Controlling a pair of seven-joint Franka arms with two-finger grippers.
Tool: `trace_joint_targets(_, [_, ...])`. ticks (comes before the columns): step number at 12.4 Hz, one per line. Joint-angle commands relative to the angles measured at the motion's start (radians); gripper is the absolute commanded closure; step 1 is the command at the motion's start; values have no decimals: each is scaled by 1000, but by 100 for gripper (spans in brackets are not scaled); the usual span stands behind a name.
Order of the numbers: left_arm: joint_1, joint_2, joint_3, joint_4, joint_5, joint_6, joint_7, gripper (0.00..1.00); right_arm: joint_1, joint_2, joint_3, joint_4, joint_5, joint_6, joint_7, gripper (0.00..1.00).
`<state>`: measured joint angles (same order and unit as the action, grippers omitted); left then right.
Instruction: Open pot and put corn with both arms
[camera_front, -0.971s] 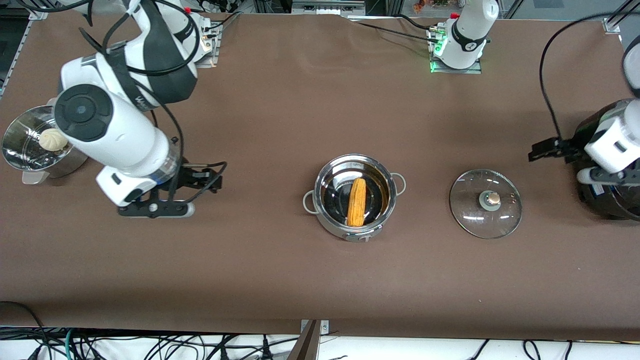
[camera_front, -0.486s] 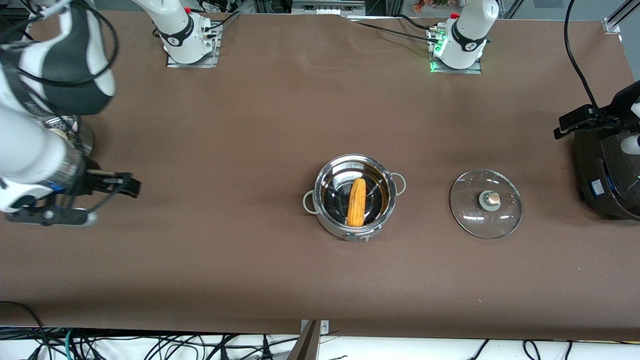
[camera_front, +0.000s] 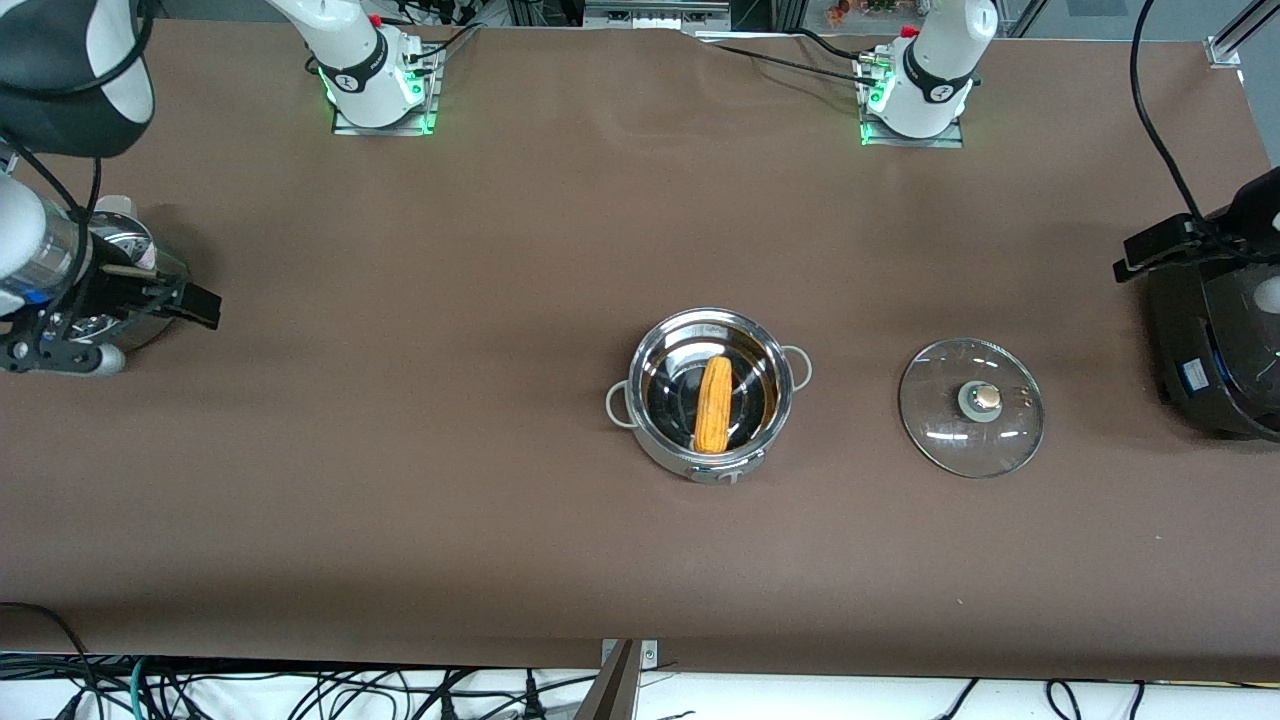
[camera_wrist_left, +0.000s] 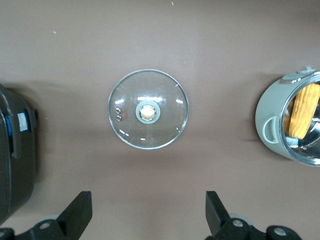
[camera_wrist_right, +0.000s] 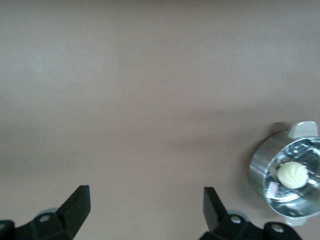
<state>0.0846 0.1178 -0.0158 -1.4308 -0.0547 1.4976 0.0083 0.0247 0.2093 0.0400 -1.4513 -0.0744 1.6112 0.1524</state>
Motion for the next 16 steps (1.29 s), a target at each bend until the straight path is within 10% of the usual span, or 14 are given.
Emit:
trace_joint_targets(1, [3, 22, -3, 47, 19, -20, -19, 0, -55, -122, 15, -156, 51, 72, 7, 0])
trace_joint_targets(16, [4, 26, -4, 47, 44, -14, -57, 0, -85, -148, 5, -169, 41, 56, -99, 0])
